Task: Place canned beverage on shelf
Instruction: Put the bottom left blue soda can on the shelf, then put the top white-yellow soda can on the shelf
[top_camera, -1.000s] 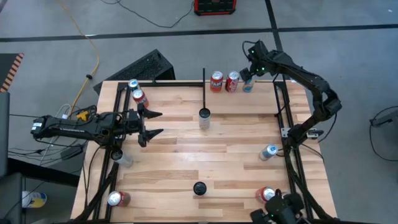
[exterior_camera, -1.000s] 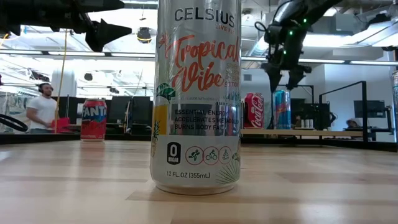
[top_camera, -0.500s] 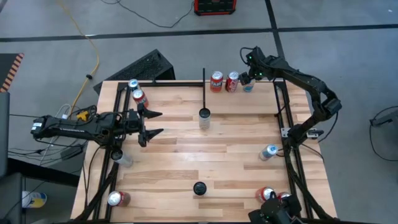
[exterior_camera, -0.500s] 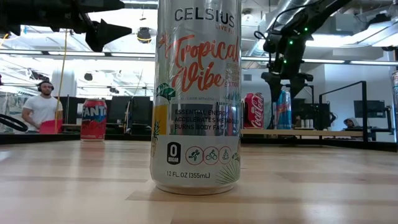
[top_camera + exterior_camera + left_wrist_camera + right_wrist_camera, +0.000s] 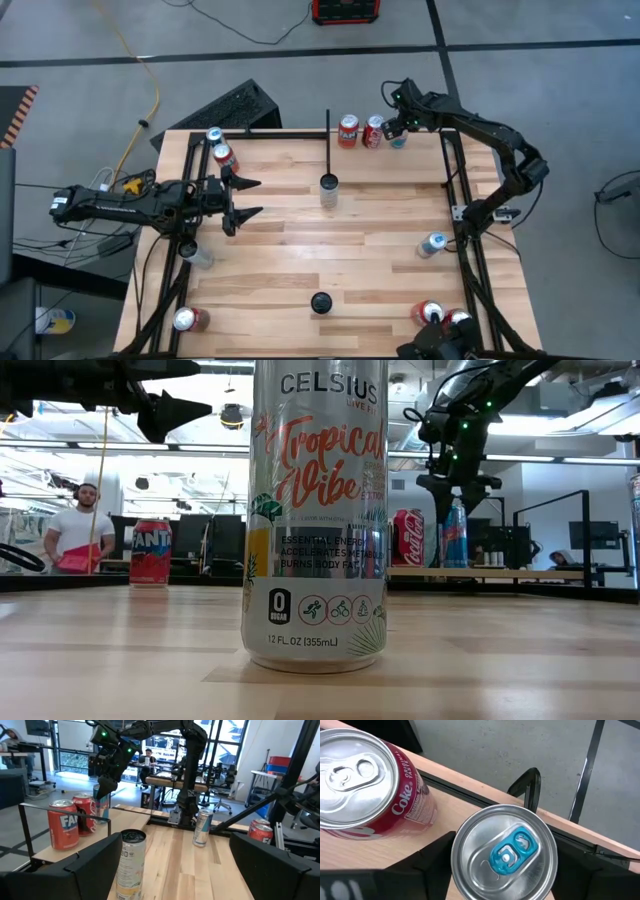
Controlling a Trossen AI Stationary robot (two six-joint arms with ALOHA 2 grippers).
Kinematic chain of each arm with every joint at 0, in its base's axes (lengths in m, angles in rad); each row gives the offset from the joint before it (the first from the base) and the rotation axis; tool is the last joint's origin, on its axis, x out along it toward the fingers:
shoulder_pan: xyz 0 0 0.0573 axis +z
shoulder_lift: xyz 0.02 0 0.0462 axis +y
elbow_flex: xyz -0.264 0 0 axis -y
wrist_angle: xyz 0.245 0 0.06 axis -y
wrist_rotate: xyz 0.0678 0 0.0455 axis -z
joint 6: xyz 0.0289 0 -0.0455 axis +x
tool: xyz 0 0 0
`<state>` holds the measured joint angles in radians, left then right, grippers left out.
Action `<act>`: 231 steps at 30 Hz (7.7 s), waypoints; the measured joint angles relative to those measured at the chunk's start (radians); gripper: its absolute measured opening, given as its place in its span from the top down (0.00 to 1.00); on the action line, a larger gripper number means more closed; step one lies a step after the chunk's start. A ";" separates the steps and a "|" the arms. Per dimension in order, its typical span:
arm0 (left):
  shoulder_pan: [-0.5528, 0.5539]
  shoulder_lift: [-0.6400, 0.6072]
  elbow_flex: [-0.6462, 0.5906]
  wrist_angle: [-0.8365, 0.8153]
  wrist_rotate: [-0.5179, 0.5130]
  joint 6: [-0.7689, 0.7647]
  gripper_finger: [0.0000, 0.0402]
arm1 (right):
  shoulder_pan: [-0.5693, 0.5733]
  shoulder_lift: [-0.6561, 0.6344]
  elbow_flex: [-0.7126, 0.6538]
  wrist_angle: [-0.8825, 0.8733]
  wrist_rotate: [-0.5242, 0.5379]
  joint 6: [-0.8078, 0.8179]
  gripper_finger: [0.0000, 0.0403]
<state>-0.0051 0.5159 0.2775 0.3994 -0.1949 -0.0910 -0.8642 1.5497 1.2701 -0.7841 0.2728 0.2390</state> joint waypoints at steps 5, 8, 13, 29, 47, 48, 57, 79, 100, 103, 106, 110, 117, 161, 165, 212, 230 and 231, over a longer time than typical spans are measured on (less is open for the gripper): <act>0.000 0.000 0.000 0.000 0.004 -0.009 0.12 | -0.001 0.000 0.000 -0.001 -0.001 -0.034 0.31; 0.000 0.000 0.000 0.001 0.004 -0.010 0.12 | -0.007 0.000 0.000 0.010 -0.008 -0.077 0.31; 0.000 0.000 0.000 0.001 0.000 -0.022 0.12 | -0.031 0.000 0.000 0.019 -0.053 -0.141 0.31; 0.000 0.000 0.000 0.019 -0.031 -0.028 0.12 | -0.088 0.000 0.000 0.061 -0.225 -0.382 0.31; 0.000 0.000 0.000 0.019 -0.053 -0.036 0.12 | -0.094 0.000 0.000 0.021 -0.228 -0.510 0.31; 0.000 0.000 0.000 0.019 -0.053 -0.036 0.12 | -0.096 0.000 0.000 0.014 -0.228 -0.510 0.31; 0.000 0.000 0.000 0.019 -0.053 -0.037 0.12 | -0.128 0.000 0.001 0.003 -0.269 -0.525 0.31; 0.000 0.000 0.000 0.018 -0.049 -0.042 0.12 | -0.129 0.002 -0.003 0.005 -0.278 -0.566 0.16; 0.000 0.000 0.028 -0.001 -0.047 -0.022 0.12 | -0.091 0.001 0.318 -0.146 -0.276 -0.541 0.16; 0.000 0.000 0.028 -0.007 -0.048 -0.018 0.12 | -0.047 0.000 0.363 -0.184 -0.337 -0.514 0.15; 0.000 0.000 0.028 -0.008 -0.048 -0.007 0.12 | 0.021 -0.007 0.377 -0.221 -0.451 -0.501 0.15; 0.000 0.000 0.029 -0.022 -0.047 0.001 0.12 | 0.161 -0.028 0.377 -0.265 -0.568 -0.498 0.15; 0.000 0.000 0.029 -0.075 -0.047 0.001 0.12 | 0.462 -0.064 0.342 -0.150 -0.554 -0.433 0.15; 0.000 0.001 0.029 -0.163 -0.027 0.026 0.12 | 0.768 0.095 -0.293 0.942 0.148 -0.040 0.15; 0.000 0.001 0.029 -0.165 -0.029 0.026 0.12 | 0.768 0.125 -0.294 0.953 0.148 -0.038 0.15; 0.000 0.000 0.029 -0.154 -0.045 0.025 0.12 | 0.250 -0.529 -0.294 0.153 0.041 -0.158 0.31; 0.000 0.000 0.029 -0.154 -0.048 0.026 0.12 | 0.030 -0.601 -0.469 0.373 0.036 -0.158 0.31; 0.000 0.000 0.029 -0.153 -0.051 0.027 0.12 | 0.019 -0.596 -0.469 0.376 0.039 -0.158 0.31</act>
<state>-0.0050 0.5159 0.3065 0.2466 -0.2464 -0.0643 -0.8453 0.9536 0.8013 -0.4078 0.3114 0.0811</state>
